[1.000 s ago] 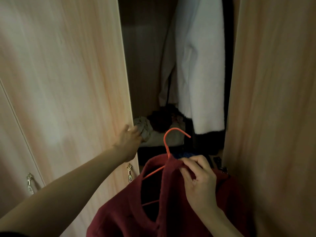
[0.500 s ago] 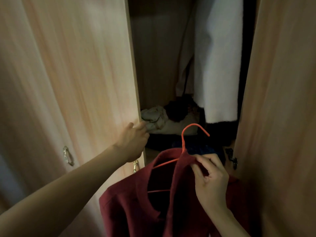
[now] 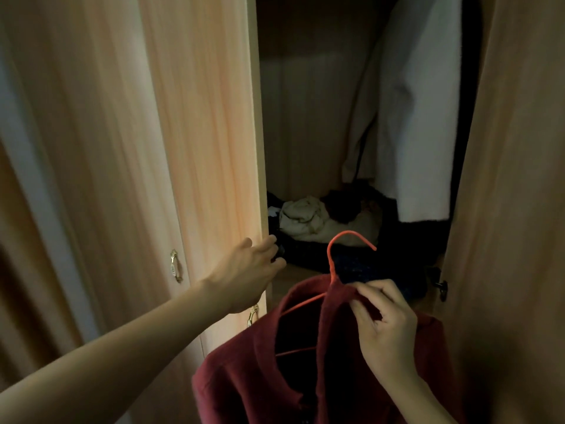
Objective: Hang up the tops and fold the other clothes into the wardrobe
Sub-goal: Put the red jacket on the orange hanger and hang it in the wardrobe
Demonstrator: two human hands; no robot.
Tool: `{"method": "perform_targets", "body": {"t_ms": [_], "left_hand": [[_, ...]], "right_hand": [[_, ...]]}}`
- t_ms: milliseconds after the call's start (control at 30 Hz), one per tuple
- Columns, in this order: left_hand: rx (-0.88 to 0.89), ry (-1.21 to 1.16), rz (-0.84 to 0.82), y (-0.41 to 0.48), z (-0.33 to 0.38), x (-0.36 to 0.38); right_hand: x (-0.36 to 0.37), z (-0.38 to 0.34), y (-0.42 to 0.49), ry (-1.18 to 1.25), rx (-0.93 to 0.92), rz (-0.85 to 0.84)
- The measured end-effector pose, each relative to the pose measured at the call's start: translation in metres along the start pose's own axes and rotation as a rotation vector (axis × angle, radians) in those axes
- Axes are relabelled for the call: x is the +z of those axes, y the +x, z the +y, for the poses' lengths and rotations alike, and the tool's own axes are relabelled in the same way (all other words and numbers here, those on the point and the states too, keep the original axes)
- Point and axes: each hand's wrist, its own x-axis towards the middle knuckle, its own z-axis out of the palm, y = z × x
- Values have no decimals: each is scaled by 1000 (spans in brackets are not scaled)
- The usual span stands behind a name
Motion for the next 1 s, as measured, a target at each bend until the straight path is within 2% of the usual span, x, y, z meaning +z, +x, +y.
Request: {"method": "perform_targets", "body": {"t_ms": [200, 333, 600, 867, 1000], "left_hand": [[-41, -82, 61, -80, -21, -4], [-117, -54, 25, -139, -35, -2], [-326, -81, -21, -234, -77, 7], [-580, -108, -92, -295, -112, 35], [-530, -60, -116, -303, -118, 42]], "right_hand": [[13, -45, -30, 32, -14, -50], [35, -80, -50, 63, 22, -72], [75, -150, -69, 232, 81, -112], [101, -173, -62, 281, 92, -114], [110, -179, -56, 296, 78, -124]]}}
